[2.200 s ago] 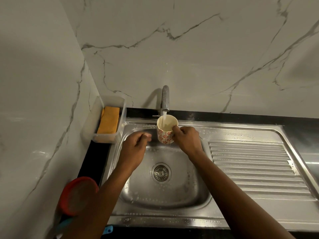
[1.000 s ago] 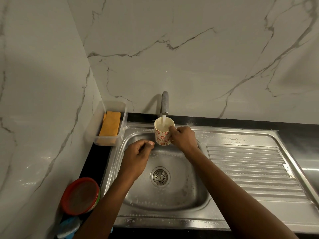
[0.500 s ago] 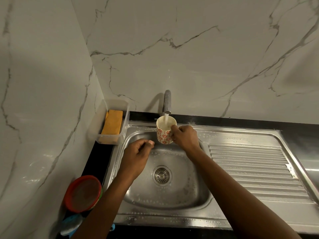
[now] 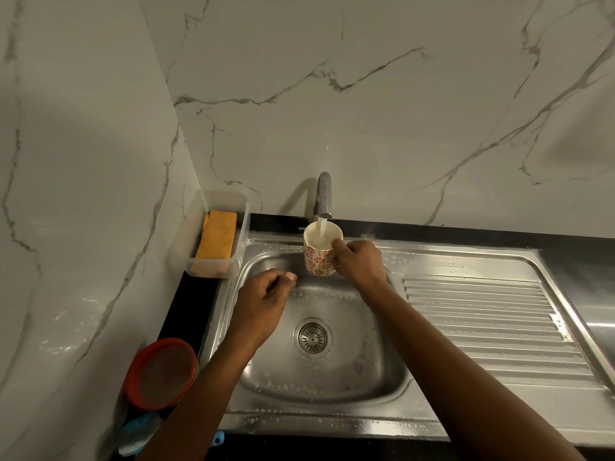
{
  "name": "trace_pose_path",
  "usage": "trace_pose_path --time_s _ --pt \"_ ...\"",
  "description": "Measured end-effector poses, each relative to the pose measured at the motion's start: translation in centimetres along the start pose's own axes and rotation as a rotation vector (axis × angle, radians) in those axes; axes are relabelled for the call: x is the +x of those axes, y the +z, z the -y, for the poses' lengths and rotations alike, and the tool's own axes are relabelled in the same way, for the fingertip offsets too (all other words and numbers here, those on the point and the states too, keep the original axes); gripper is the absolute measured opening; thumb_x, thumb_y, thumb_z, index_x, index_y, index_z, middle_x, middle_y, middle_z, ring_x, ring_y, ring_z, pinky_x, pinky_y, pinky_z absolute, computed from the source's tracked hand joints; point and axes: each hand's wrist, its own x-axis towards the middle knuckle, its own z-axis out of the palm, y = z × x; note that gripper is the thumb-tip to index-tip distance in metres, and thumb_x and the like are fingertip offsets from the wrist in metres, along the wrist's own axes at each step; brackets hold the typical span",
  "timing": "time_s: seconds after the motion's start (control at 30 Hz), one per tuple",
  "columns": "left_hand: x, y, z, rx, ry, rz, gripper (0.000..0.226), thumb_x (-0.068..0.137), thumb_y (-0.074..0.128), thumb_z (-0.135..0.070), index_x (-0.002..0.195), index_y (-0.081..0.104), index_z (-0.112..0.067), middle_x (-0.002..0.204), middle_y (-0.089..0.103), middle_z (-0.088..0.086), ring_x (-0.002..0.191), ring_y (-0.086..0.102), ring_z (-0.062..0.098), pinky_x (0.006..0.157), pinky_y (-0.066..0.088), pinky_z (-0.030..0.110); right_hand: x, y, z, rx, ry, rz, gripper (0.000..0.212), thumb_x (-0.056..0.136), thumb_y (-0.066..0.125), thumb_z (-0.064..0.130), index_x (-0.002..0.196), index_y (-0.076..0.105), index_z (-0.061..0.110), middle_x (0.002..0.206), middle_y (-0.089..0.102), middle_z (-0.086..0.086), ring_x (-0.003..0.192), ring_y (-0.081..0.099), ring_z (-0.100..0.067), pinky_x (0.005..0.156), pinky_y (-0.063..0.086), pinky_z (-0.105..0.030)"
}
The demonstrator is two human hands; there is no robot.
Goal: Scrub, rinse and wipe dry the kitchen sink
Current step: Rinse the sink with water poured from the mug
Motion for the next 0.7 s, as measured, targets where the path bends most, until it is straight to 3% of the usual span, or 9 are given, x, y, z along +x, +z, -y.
trace_pose_path --time_s 0.17,0.3,0.37,0.53,0.63,0.7 --pt "0.0 -0.5 0.7 0.005 0.012 0.018 0.052 0.083 0.054 -0.068 0.09 0.074 -0.021 0.091 0.073 0.017 0.09 0.069 0.041 0.082 0.058 0.061 0.0 0.2 0.0 -0.008 -0.005 -0.002 0.041 0.101 0.056 0.045 0.089 0.077 0.011 0.088 0.078 -0.004 0.079 0.075 -0.017 0.079 0.065 -0.039" --pt "-0.2 -1.2 1.8 0.019 0.011 0.033 0.062 0.082 0.053 -0.068 0.093 0.073 -0.01 0.093 0.071 0.023 0.091 0.067 0.043 0.083 0.057 0.062 -0.8 0.3 -0.4 0.003 -0.016 -0.003 0.041 0.102 0.057 0.043 0.091 0.078 0.01 0.088 0.078 -0.003 0.078 0.074 -0.015 0.071 0.061 -0.03" --pt "-0.5 -1.6 2.7 0.044 -0.011 0.038 0.058 0.082 0.054 -0.067 0.094 0.075 -0.015 0.091 0.073 0.017 0.088 0.07 0.038 0.082 0.058 0.059 -1.5 0.2 -1.3 -0.009 -0.026 0.005 0.042 0.102 0.057 0.044 0.09 0.078 0.01 0.082 0.078 0.0 0.077 0.076 -0.016 0.069 0.062 -0.029" --pt "-3.3 -1.8 5.4 0.101 -0.121 0.086 0.035 0.084 0.062 -0.058 0.093 0.078 -0.029 0.091 0.078 -0.011 0.088 0.074 0.008 0.085 0.06 0.04 -3.8 -0.8 -5.2 0.004 -0.045 0.099 0.046 0.096 0.057 0.05 0.085 0.079 0.01 0.075 0.078 0.001 0.073 0.077 -0.02 0.077 0.065 -0.05" --pt "-6.5 -1.2 7.1 0.173 -0.13 0.072 0.012 0.096 0.07 -0.036 0.097 0.079 -0.028 0.091 0.078 -0.017 0.088 0.071 -0.001 0.083 0.054 0.022 -5.6 -1.7 -7.6 0.032 -0.033 0.19 0.051 0.089 0.057 0.056 0.078 0.079 0.011 0.076 0.078 -0.001 0.076 0.078 -0.019 0.082 0.064 -0.051" --pt "-8.7 -0.5 8.2 0.218 -0.154 0.034 0.01 0.099 0.069 -0.028 0.098 0.079 -0.03 0.093 0.077 -0.022 0.091 0.07 -0.004 0.083 0.051 0.016 -6.7 -2.5 -9.1 0.03 -0.045 0.263 0.049 0.091 0.059 0.054 0.076 0.078 0.011 0.076 0.078 -0.001 0.077 0.078 -0.019 0.085 0.063 -0.051"
